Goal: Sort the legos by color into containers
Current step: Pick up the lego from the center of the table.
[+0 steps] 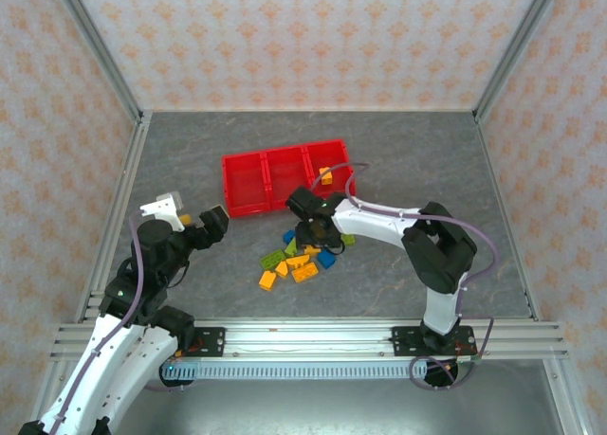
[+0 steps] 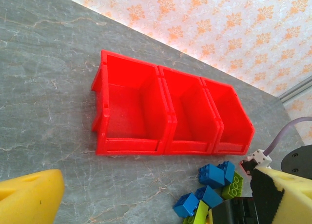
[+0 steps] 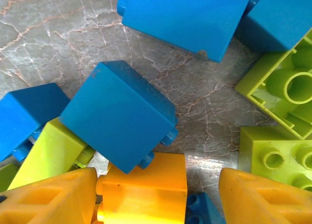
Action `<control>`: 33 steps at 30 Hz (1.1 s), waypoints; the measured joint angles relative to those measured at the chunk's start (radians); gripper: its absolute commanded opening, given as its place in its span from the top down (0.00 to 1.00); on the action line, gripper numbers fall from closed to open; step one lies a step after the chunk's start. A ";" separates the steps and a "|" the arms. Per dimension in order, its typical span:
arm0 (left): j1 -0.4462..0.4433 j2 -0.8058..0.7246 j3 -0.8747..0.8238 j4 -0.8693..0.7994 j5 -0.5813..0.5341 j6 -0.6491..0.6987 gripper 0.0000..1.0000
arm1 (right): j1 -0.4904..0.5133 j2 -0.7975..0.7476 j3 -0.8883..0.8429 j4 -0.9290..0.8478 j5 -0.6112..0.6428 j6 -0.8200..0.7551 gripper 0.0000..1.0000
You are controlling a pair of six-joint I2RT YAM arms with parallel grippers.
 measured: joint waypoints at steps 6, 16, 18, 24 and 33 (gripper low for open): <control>0.000 0.000 0.000 0.000 0.000 0.000 0.01 | 0.002 -0.002 -0.031 0.018 0.009 -0.001 0.36; 0.000 0.001 0.000 0.003 0.000 0.000 0.01 | 0.005 -0.006 -0.034 0.014 0.028 -0.004 0.43; 0.000 0.001 0.000 0.004 0.000 0.000 0.01 | 0.005 -0.006 -0.034 0.014 0.027 -0.003 0.48; 0.000 0.001 -0.001 0.006 0.000 0.000 0.01 | 0.005 -0.006 -0.029 0.010 0.033 -0.015 0.58; 0.000 0.010 -0.002 0.013 0.002 0.003 0.01 | -0.002 -0.029 0.073 -0.028 0.030 -0.106 0.79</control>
